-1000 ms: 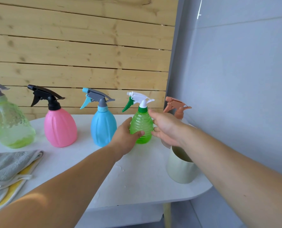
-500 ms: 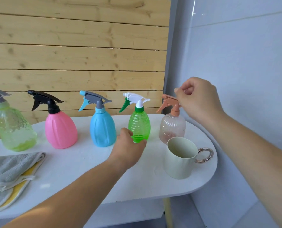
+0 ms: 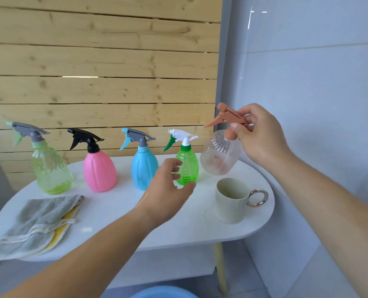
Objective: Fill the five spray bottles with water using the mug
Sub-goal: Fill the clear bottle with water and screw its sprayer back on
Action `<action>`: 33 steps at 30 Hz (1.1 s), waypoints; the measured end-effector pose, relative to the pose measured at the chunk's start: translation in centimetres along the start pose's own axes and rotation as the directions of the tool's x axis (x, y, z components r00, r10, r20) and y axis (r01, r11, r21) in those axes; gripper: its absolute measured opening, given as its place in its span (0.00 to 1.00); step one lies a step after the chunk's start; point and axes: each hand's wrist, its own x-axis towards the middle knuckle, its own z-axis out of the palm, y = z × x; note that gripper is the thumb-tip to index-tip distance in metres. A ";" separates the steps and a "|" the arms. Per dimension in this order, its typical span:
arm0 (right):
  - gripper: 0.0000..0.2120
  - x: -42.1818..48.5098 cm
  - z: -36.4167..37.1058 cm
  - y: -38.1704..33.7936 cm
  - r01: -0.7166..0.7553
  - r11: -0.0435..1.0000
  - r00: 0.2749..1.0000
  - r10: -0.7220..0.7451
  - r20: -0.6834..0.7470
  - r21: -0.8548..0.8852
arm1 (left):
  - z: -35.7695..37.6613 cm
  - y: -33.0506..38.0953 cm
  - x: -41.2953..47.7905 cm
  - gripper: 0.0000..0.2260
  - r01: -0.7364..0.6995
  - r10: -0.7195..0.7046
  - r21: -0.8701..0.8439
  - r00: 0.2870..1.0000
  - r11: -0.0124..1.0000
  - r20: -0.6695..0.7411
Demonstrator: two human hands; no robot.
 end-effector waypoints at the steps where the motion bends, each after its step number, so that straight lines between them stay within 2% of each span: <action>1: 0.11 -1.1 -0.6 -1.5 0.015 0.997 1.000 -0.015 -0.002 0.074 | -0.6 0.4 -0.9 0.30 -0.067 0.067 0.023 0.998 0.997 0.002; 4: 0.09 -4.7 -1.2 -5.1 -0.088 0.932 0.994 0.058 0.096 0.353 | -2.4 1.7 -4.1 0.45 -0.196 0.193 0.094 0.980 0.976 0.042; 7: 0.03 -8.2 -0.5 -7.1 -0.262 0.815 0.960 0.164 0.229 0.516 | -4.0 1.3 -7.5 0.48 -0.229 0.229 0.154 0.973 0.961 0.017; 9: 0.03 -10.3 0.3 -7.3 -0.326 0.816 0.934 0.200 0.296 0.478 | -4.9 0.4 -10.1 0.47 -0.226 0.226 0.172 0.974 0.959 0.021; 11: 0.09 -12.4 1.1 -7.2 -0.346 0.887 0.901 0.224 0.371 0.307 | -5.7 -0.5 -12.6 0.46 -0.204 0.201 0.175 0.979 0.963 0.035; 13: 0.14 -14.2 1.9 -7.0 -0.360 0.910 0.875 0.254 0.413 0.204 | -6.2 -1.0 -14.8 0.41 -0.177 0.171 0.152 0.984 0.973 0.054; 16: 0.12 -16.3 3.2 -6.8 -0.413 0.875 0.852 0.273 0.448 0.252 | -7.3 -1.1 -17.2 0.36 -0.068 0.064 0.039 0.993 0.997 0.095; 19: 0.10 -17.4 3.9 -6.4 -0.448 0.814 0.844 0.249 0.474 0.370 | -8.3 -1.7 -17.9 0.33 0.124 -0.075 -0.239 0.976 0.963 0.203; 20: 0.10 -17.5 4.0 -6.3 -0.459 0.791 0.844 0.247 0.475 0.405 | -8.6 -2.0 -17.9 0.33 0.245 -0.152 -0.391 0.955 0.887 0.254; 21: 0.10 -17.6 4.1 -6.3 -0.468 0.766 0.845 0.242 0.478 0.440 | -8.8 -2.2 -17.8 0.34 0.363 -0.224 -0.531 0.924 0.765 0.309; 23: 0.11 -17.7 4.3 -6.1 -0.482 0.729 0.842 0.231 0.488 0.486 | -8.9 -2.3 -17.4 0.31 0.507 -0.318 -0.663 0.862 0.551 0.396; 24: 0.11 -17.8 4.6 -5.9 -0.483 0.728 0.841 0.231 0.489 0.487 | -8.8 -2.2 -17.4 0.29 0.543 -0.358 -0.670 0.839 0.507 0.409; 26: 0.10 -18.0 5.0 -5.6 -0.486 0.738 0.841 0.251 0.479 0.468 | -8.4 -2.5 -17.1 0.28 0.572 -0.432 -0.659 0.815 0.488 0.387; 29: 0.08 -17.9 5.2 -5.1 -0.508 0.721 0.840 0.295 0.455 0.471 | -8.4 -3.2 -16.8 0.35 0.643 -0.480 -0.617 0.760 0.454 0.439; 31: 0.10 -17.8 5.2 -4.9 -0.508 0.716 0.843 0.301 0.446 0.479 | -8.5 -3.3 -16.9 0.36 0.644 -0.414 -0.580 0.765 0.499 0.493; 33: 0.13 -17.9 5.2 -4.7 -0.506 0.713 0.846 0.304 0.437 0.485 | -8.1 -3.7 -17.0 0.37 0.580 -0.352 -0.569 0.811 0.583 0.467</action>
